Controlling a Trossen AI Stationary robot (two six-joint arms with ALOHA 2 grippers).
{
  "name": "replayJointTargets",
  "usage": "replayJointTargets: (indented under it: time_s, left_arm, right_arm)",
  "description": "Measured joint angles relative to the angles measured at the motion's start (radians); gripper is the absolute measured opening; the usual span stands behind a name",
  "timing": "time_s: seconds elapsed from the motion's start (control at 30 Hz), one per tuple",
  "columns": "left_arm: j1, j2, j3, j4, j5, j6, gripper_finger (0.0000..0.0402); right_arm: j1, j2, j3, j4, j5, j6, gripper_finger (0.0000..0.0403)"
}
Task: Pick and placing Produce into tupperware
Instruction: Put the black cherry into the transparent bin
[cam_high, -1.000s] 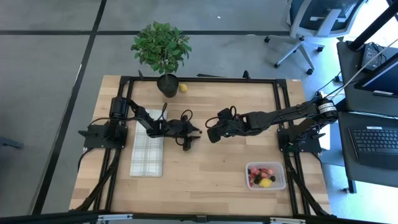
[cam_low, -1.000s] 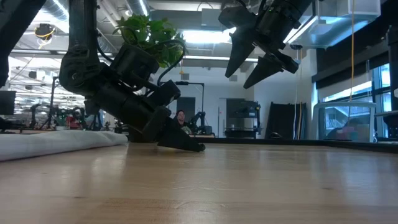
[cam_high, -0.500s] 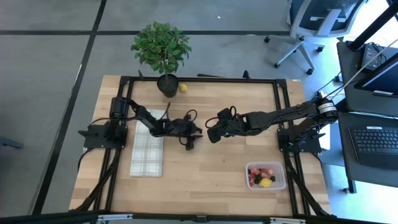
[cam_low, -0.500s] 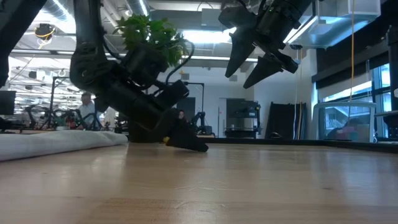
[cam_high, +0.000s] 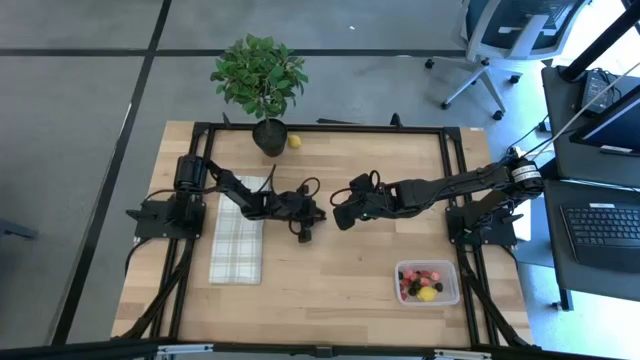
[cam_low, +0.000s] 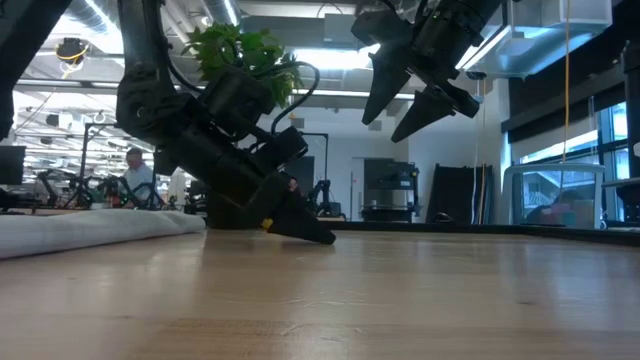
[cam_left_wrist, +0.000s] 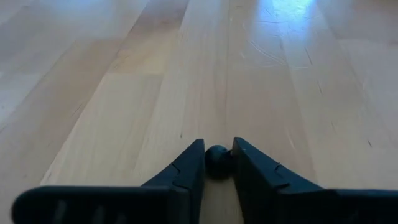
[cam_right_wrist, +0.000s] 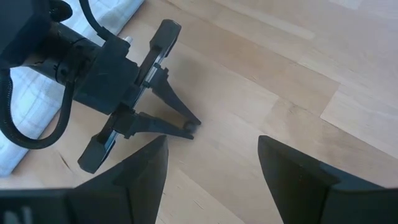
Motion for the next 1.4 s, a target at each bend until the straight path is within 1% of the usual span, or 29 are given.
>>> replayJointTargets:
  time_s: [0.13,0.23,0.4,0.5,0.67,0.83,0.93,1.0,1.13,1.2,1.27,1.4]
  left_arm:
    - [0.0,0.001,-0.001,0.0,0.0,0.028,0.005]
    - [0.0,0.001,-0.002,0.0,0.0,0.028,0.0038]
    - [0.0,0.003,-0.003,0.016,-0.001,0.018,0.0041]
    - [0.0,0.003,-0.005,0.046,-0.001,-0.027,0.004]
    - [-0.004,-0.035,-0.008,0.052,0.02,-0.081,0.0032]
    - [-0.04,-0.116,0.026,0.045,0.032,-0.088,0.0037]
    - [-0.071,-0.157,0.104,-0.035,0.039,-0.089,0.0035]
    - [-0.096,-0.183,0.184,-0.14,0.044,-0.084,0.0031]
    - [-0.163,-0.177,0.391,-0.407,0.045,0.008,0.003]
    - [-0.197,-0.162,0.505,-0.494,0.037,0.056,0.0032]
    - [-0.224,-0.158,0.591,-0.586,0.015,0.077,0.0036]
    - [-0.251,-0.131,0.721,-0.647,-0.031,0.09,0.0031]
  right_arm:
    - [0.0,0.0,0.0,0.0,0.0,0.0,0.0249]
    - [0.0,0.0,0.0,0.0,0.0,0.0,0.0249]
    - [0.0,0.0,0.0,0.0,-0.002,-0.023,0.0249]
    - [0.0,-0.007,0.002,-0.007,-0.037,-0.028,0.0249]
    - [0.0,-0.073,0.036,-0.039,-0.049,-0.07,0.0249]
    - [0.0,-0.177,0.104,-0.127,0.016,-0.139,0.0249]
    - [0.0,-0.238,0.155,-0.213,0.052,-0.158,0.0249]
    - [0.0,-0.278,0.18,-0.254,0.056,-0.158,0.0249]
    - [0.0,-0.338,0.209,-0.319,0.06,-0.161,0.0249]
    - [0.0,-0.364,0.209,-0.344,0.068,-0.169,0.0249]
    - [0.0,-0.387,0.209,-0.365,0.077,-0.184,0.0249]
    - [0.0,-0.402,0.209,-0.397,0.084,-0.185,0.0249]
